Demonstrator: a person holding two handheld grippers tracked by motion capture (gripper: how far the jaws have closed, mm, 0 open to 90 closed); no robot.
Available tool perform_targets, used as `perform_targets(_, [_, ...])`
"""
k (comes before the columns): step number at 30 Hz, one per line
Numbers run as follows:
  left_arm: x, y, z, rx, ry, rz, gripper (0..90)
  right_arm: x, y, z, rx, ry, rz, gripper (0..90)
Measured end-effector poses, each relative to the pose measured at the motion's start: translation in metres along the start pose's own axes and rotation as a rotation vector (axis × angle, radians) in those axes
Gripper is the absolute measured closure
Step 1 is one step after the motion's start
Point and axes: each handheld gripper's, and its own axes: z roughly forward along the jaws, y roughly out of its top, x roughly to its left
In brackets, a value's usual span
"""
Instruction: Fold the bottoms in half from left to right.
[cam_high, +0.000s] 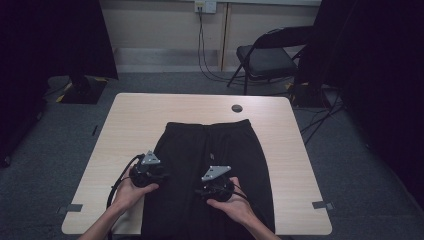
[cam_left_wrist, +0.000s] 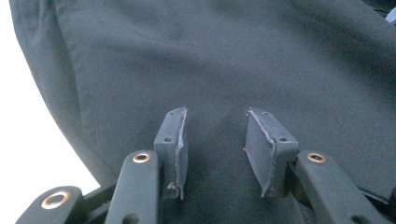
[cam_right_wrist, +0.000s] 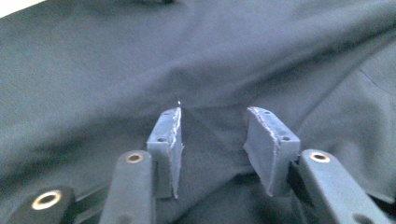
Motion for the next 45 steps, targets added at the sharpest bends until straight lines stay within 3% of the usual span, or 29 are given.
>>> perform_targets(4, [-0.011, -0.002, -0.006, 0.035, -0.002, 0.011, 54.8, -0.001, -0.012, -0.013, 0.008, -0.006, -0.018, 54.6])
perform_targets(6, [-0.023, -0.010, -0.011, 0.020, -0.039, 0.013, 52.6, -0.001, -0.019, -0.019, 0.004, -0.007, -0.017, 54.7])
perform_targets(8, [-0.029, -0.013, -0.015, 0.029, -0.092, -0.018, 50.6, -0.002, -0.026, -0.026, 0.004, -0.011, -0.016, 54.8])
perform_targets(9, [-0.032, -0.015, -0.016, 0.022, -0.092, -0.028, 50.7, -0.002, -0.029, -0.029, 0.012, -0.009, -0.016, 54.8])
perform_targets(11, [-0.034, -0.015, -0.018, 0.029, -0.111, -0.009, 50.8, -0.001, -0.033, -0.035, 0.026, -0.008, -0.019, 54.7])
perform_targets(14, [-0.026, -0.009, -0.016, 0.012, -0.109, -0.030, 51.5, -0.001, -0.031, -0.038, 0.042, -0.005, -0.016, 50.1])
perform_targets(16, [-0.017, -0.002, -0.016, -0.023, -0.072, -0.031, 52.4, 0.001, -0.022, -0.044, -0.011, -0.012, 0.003, 49.1])
perform_targets(18, [-0.008, 0.006, -0.013, -0.022, -0.039, -0.024, 53.8, 0.003, -0.007, -0.057, -0.068, -0.011, 0.011, 49.4])
perform_targets(20, [-0.002, 0.008, -0.012, -0.034, -0.032, -0.030, 55.8, 0.008, 0.008, -0.071, -0.108, -0.006, 0.010, 51.2])
perform_targets(22, [0.013, 0.012, -0.005, -0.061, 0.008, -0.067, 57.0, 0.017, 0.023, -0.081, -0.136, 0.005, -0.016, 53.8])
perform_targets(24, [0.018, 0.010, 0.001, -0.059, 0.006, -0.102, 56.5, 0.029, 0.035, -0.081, -0.145, 0.035, -0.043, 56.5])
perform_targets(25, [0.017, 0.009, 0.004, -0.031, 0.004, -0.084, 55.6, 0.036, 0.041, -0.077, -0.144, 0.059, -0.051, 58.0])
perform_targets(26, [0.015, 0.008, 0.007, -0.009, 0.016, -0.039, 55.1, 0.043, 0.045, -0.071, -0.137, 0.082, -0.061, 59.1])
perform_targets(27, [0.013, 0.007, 0.008, -0.014, 0.028, -0.017, 54.9, 0.051, 0.049, -0.062, -0.129, 0.107, -0.072, 60.3])
perform_targets(31, [0.014, 0.007, 0.008, -0.015, 0.031, -0.015, 54.8, 0.085, 0.057, -0.019, -0.080, 0.198, -0.133, 60.4])
perform_targets(34, [0.013, 0.006, 0.008, -0.019, 0.035, -0.019, 54.8, 0.102, 0.061, 0.010, -0.034, 0.219, -0.163, 57.9])
perform_targets(38, [0.014, 0.007, 0.008, -0.018, 0.033, -0.019, 54.8, 0.115, 0.061, 0.036, -0.009, 0.258, -0.155, 50.7])
perform_targets(41, [0.013, 0.007, 0.008, -0.018, 0.033, -0.022, 54.7, 0.120, 0.056, 0.051, 0.029, 0.254, -0.157, 44.2])
perform_targets(45, [0.013, 0.007, 0.008, -0.019, 0.039, -0.025, 54.4, 0.124, 0.055, 0.055, 0.004, 0.252, -0.150, 40.9])
